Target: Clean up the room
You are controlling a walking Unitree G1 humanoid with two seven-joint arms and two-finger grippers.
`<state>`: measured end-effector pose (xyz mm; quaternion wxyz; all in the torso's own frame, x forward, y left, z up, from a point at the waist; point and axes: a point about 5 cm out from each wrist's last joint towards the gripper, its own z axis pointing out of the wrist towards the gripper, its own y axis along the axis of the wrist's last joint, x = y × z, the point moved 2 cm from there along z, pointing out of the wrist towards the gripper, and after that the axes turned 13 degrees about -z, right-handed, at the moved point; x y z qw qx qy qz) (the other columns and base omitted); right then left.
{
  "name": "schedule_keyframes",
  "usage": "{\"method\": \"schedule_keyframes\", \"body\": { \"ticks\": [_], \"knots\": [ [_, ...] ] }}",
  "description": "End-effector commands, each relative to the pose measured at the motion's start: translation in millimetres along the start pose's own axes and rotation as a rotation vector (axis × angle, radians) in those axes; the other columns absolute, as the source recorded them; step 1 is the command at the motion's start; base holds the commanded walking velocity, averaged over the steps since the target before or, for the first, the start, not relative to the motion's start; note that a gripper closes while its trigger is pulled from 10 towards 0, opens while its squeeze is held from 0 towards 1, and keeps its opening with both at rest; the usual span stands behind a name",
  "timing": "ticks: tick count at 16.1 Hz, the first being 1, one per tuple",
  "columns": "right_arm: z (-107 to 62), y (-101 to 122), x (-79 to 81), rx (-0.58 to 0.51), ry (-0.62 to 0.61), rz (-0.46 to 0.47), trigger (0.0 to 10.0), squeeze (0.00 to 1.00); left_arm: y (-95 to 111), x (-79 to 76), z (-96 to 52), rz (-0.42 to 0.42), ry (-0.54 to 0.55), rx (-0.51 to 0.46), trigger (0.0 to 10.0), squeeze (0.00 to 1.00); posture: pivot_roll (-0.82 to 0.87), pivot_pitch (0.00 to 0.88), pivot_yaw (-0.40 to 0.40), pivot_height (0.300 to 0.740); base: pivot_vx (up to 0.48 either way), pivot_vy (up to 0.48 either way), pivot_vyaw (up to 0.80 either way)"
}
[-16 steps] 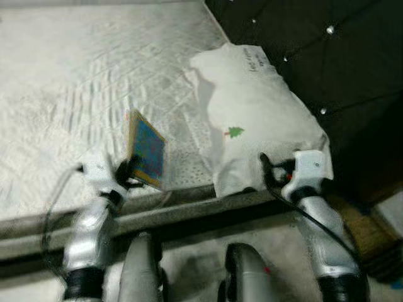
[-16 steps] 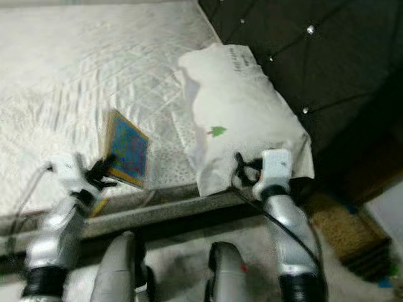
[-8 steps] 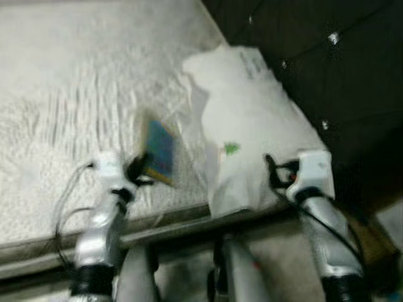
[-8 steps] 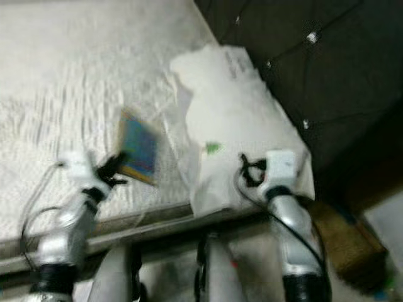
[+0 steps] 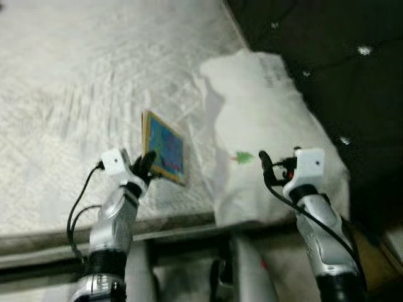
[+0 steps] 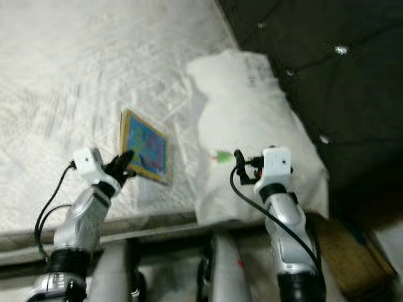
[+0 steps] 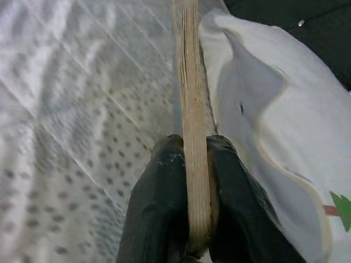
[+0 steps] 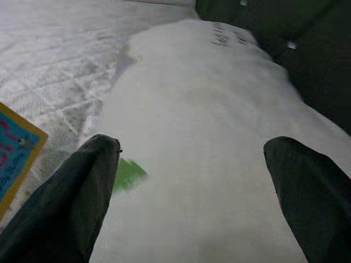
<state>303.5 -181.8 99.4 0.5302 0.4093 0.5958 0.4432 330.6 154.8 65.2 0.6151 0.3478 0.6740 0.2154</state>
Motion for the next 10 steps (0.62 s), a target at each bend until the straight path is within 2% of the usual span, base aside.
{"method": "schedule_keyframes", "body": {
  "ticks": [1,3,8,10],
  "knots": [
    [-2.3,-3,-5.3,0.016,-0.011,-0.008,10.0,0.00,6,-5.2,5.3,-0.058,-0.022,-0.031,10.0,0.00,-0.04,0.136,-0.071,0.578,0.000,0.000,0.00],
    [-3.0,-3,-9.2,0.016,-0.017,-0.016,10.0,0.00,-7,-4.3,12.3,-0.087,0.017,0.044,10.0,0.00,-0.06,0.138,-0.073,0.578,0.000,0.000,0.00],
    [-8.0,-1,-14.3,0.017,-0.017,-0.036,10.0,0.00,-33,-9.9,21.7,-0.123,0.045,0.145,10.0,0.00,-0.08,0.142,-0.082,0.578,0.000,0.000,0.00],
    [-9.2,-1,-19.4,0.018,-0.018,-0.047,10.0,0.00,-35,-13.4,24.7,-0.133,0.042,0.142,10.0,0.00,-0.10,0.141,-0.092,0.578,0.000,0.000,0.00]
  ]
}}
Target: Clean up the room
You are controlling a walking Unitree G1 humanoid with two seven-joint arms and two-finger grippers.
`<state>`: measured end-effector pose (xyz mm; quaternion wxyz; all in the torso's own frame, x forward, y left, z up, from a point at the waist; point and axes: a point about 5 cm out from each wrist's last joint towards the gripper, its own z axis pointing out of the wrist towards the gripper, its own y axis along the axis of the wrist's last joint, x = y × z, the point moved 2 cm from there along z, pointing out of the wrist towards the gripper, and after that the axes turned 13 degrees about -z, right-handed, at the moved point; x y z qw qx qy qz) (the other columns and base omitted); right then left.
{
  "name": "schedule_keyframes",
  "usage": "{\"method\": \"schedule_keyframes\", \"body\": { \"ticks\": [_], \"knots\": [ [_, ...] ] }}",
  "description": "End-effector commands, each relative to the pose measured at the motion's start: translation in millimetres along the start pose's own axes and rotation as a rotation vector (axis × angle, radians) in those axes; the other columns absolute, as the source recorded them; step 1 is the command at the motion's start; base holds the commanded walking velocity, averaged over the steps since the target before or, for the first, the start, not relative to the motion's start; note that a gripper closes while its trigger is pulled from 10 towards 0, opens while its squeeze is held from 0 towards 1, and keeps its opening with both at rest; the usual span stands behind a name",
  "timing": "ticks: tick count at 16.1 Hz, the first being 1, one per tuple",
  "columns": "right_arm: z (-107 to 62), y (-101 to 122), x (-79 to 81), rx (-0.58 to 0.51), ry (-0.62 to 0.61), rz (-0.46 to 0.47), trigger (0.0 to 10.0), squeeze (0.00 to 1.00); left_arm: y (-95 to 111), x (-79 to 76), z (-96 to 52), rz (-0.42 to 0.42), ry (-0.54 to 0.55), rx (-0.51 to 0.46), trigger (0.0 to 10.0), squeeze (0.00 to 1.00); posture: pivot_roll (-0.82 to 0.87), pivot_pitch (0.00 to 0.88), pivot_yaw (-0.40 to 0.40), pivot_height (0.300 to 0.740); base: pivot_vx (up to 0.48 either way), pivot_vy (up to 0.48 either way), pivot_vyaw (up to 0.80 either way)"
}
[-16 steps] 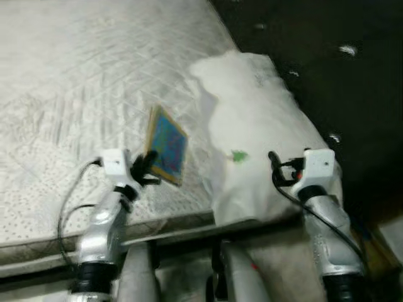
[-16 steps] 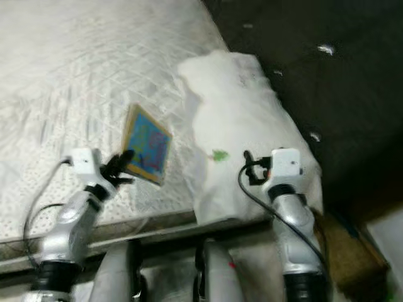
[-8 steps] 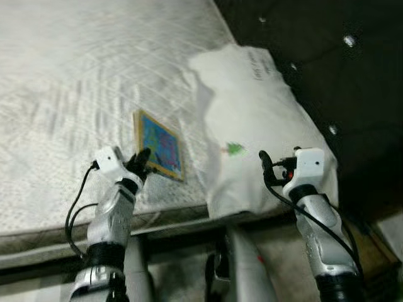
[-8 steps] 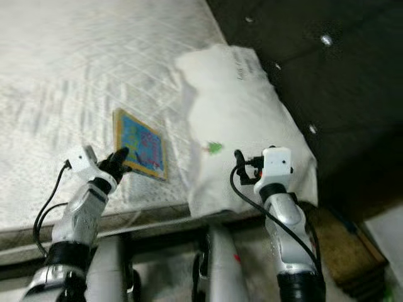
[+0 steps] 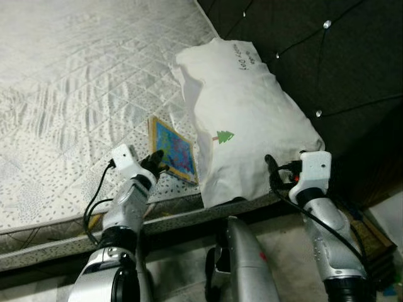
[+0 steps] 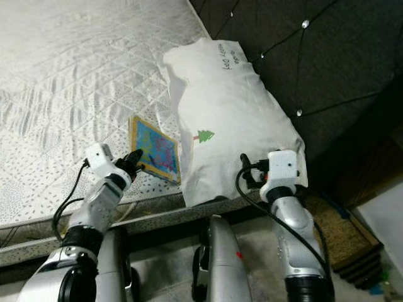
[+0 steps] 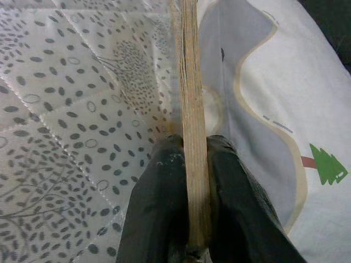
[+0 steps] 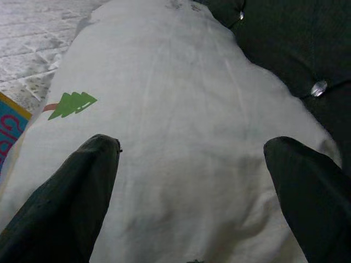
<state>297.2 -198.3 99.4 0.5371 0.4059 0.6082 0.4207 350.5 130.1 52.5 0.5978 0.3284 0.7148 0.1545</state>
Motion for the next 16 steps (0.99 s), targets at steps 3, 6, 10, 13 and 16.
{"method": "schedule_keyframes", "body": {
  "ticks": [3,6,10,13,16],
  "knots": [
    [-0.1,5,-7.5,-0.017,-0.010,-0.013,10.0,0.00,-17,0.8,4.4,-0.031,0.036,0.074,10.0,0.00,-0.10,0.138,-0.096,0.578,0.000,0.000,0.00],
    [1.1,8,-6.1,-0.026,-0.007,-0.015,10.0,0.00,-18,-5.1,7.9,-0.060,0.011,0.073,10.0,0.00,-0.10,0.138,-0.096,0.578,0.000,0.000,0.00],
    [2.0,8,-5.3,-0.027,-0.004,-0.018,10.0,0.00,-28,-15.0,10.3,-0.051,-0.034,0.109,10.0,0.00,-0.10,0.130,-0.097,0.578,0.000,0.000,0.00],
    [2.8,9,-4.7,-0.030,-0.005,-0.018,10.0,0.00,-31,-16.0,10.6,-0.052,-0.038,0.118,10.0,0.00,-0.10,0.127,-0.095,0.578,0.000,0.000,0.00],
    [3.1,9,-3.7,-0.032,-0.008,-0.016,10.0,0.00,-35,-15.5,10.1,-0.037,-0.041,0.135,10.0,0.11,-0.10,0.127,-0.092,0.578,0.000,0.000,0.00]
  ]
}}
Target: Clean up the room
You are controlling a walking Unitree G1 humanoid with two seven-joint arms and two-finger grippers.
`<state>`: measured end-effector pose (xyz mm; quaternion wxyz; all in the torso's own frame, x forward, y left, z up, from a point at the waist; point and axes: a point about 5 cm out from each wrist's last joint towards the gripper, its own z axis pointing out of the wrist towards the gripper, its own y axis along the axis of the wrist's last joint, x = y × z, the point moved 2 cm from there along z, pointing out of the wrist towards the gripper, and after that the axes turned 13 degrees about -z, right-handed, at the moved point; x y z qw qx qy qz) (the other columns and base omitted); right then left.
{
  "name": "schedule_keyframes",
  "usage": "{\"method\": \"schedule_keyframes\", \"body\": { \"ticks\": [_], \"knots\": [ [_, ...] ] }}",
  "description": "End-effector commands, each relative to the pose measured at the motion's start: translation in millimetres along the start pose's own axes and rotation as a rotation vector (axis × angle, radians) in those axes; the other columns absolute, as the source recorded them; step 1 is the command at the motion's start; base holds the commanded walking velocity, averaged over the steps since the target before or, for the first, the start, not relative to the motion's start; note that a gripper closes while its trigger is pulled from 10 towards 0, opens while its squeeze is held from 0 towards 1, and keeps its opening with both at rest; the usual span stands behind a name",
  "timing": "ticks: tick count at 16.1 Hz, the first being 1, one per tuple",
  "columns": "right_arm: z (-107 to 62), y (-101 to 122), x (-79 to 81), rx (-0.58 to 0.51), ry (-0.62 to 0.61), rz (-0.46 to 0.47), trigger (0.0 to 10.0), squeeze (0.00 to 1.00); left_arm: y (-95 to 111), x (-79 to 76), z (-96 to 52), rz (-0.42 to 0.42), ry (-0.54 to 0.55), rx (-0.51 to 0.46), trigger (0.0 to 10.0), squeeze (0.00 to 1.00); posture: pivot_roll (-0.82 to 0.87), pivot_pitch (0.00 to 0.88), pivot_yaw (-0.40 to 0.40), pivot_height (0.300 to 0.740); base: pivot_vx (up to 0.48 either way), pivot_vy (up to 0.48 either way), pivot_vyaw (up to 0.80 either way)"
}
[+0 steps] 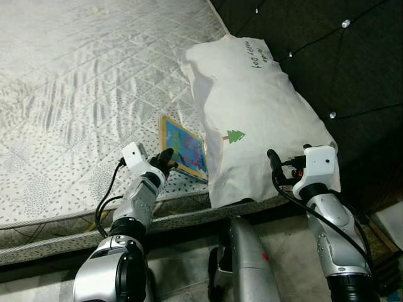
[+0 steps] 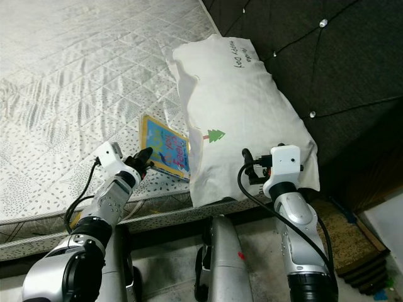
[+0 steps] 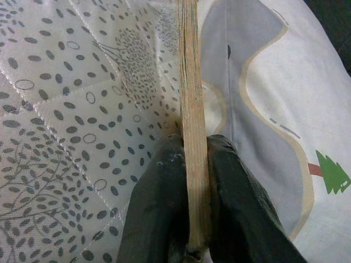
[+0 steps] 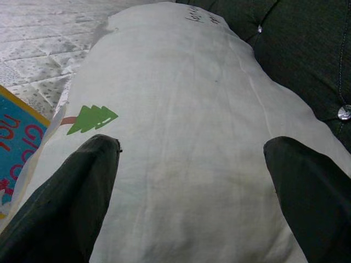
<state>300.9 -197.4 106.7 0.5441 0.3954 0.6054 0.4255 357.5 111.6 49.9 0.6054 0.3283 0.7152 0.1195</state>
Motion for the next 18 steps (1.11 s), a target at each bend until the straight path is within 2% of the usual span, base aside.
{"method": "schedule_keyframes", "body": {
  "ticks": [1,2,7,14,18],
  "knots": [
    [-0.5,1,-1.4,-0.006,-0.009,-0.004,10.0,0.00,-21,-2.0,0.5,0.006,0.004,0.096,10.0,0.87,-0.10,0.129,-0.090,0.578,0.000,0.000,0.00],
    [-0.7,1,-1.0,-0.003,-0.010,-0.002,10.0,0.00,-20,0.1,0.3,0.011,0.016,0.101,10.0,1.00,-0.10,0.130,-0.090,0.578,0.000,0.000,0.00],
    [-1.0,0,-0.5,0.001,-0.009,-0.002,10.0,0.00,-8,5.0,-0.2,0.007,0.021,0.067,10.0,1.00,-0.10,0.131,-0.090,0.578,0.000,0.000,0.00],
    [0.6,-1,0.6,0.005,-0.007,-0.003,10.0,0.00,25,18.6,-2.8,0.062,0.067,-0.019,10.0,1.00,-0.09,0.133,-0.094,0.578,0.000,0.000,0.00],
    [1.9,-1,2.4,0.005,-0.002,-0.002,10.0,0.00,36,23.2,-3.9,0.096,0.087,-0.041,10.0,1.00,-0.09,0.133,-0.096,0.578,0.000,0.000,0.00]
  ]
}}
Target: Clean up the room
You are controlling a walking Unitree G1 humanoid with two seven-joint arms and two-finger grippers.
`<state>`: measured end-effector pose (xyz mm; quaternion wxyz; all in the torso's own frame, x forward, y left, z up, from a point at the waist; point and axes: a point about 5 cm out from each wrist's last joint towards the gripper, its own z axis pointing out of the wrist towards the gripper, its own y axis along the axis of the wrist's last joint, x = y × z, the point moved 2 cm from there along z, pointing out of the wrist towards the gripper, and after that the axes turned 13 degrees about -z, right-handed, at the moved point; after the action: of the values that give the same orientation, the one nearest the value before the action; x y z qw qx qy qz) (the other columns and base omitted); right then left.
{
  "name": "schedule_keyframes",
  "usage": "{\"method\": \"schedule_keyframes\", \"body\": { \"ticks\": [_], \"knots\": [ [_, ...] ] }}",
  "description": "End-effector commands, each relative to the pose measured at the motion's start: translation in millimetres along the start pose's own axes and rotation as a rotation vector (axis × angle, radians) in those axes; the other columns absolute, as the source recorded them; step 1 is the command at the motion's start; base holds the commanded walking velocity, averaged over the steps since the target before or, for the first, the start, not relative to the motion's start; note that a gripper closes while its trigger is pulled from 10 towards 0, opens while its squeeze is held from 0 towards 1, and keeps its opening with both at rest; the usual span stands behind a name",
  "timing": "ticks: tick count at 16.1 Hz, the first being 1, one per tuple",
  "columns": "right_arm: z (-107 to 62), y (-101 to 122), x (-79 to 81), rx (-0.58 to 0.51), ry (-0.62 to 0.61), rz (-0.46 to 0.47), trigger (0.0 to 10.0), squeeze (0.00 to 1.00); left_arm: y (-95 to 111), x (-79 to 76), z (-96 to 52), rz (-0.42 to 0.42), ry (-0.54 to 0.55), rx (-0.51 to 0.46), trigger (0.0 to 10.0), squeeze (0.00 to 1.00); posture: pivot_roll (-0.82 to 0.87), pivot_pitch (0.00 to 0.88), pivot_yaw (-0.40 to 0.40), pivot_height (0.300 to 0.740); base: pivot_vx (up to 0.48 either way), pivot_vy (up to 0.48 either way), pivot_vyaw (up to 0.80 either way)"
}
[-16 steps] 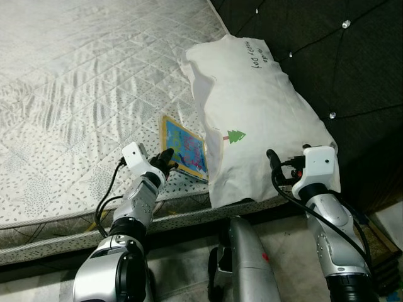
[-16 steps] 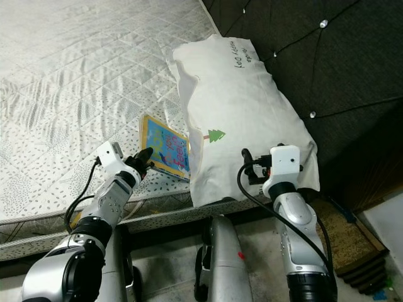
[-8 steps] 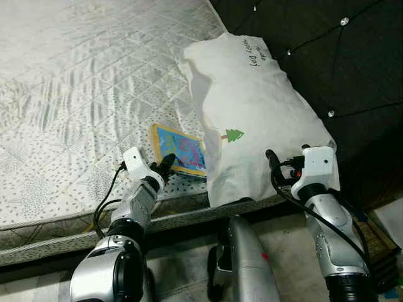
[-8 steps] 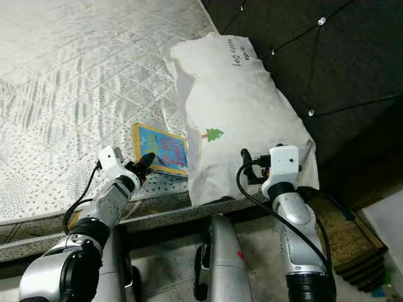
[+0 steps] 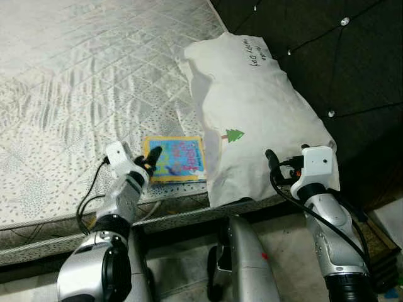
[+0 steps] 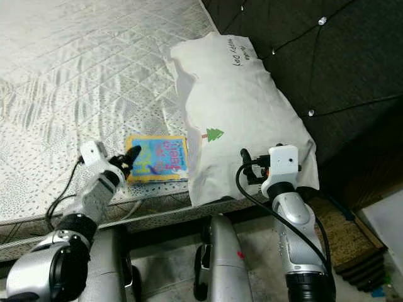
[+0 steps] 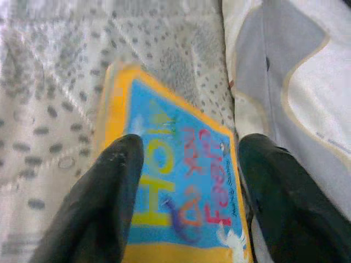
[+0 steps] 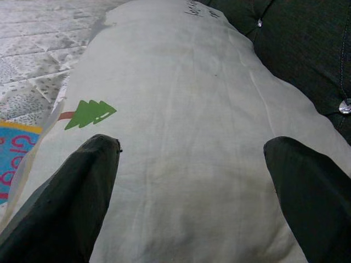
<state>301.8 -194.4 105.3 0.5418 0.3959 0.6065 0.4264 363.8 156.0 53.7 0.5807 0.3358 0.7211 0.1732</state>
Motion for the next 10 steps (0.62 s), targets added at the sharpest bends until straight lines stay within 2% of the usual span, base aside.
{"method": "schedule_keyframes", "body": {
  "ticks": [1,3,5,7,10],
  "knots": [
    [1.3,0,-0.1,0.002,-0.005,-0.005,10.0,0.00,-1,-0.8,1.2,0.021,0.012,0.008,10.0,1.00,-0.09,0.133,-0.096,0.578,0.000,0.000,0.00],
    [1.4,0,0.0,0.002,-0.005,-0.004,10.0,0.00,3,-0.5,1.3,0.024,0.016,-0.013,10.0,1.00,-0.08,0.130,-0.094,0.578,0.000,0.000,0.00],
    [1.6,-1,0.2,0.002,-0.008,-0.004,10.0,0.00,5,-4.9,0.9,0.069,-0.005,-0.038,10.0,1.00,-0.08,0.128,-0.091,0.578,0.000,0.000,0.00],
    [1.3,-1,0.3,0.002,-0.012,-0.001,10.0,0.00,7,-1.7,-5.6,0.167,-0.022,-0.074,10.0,1.00,-0.07,0.127,-0.083,0.578,0.000,0.000,0.00],
    [1.5,-4,6.0,0.007,-0.005,0.016,10.0,0.00,18,11.4,-30.2,0.331,-0.030,-0.168,10.0,1.00,-0.05,0.125,-0.075,0.578,0.000,0.000,0.00]
  ]
}}
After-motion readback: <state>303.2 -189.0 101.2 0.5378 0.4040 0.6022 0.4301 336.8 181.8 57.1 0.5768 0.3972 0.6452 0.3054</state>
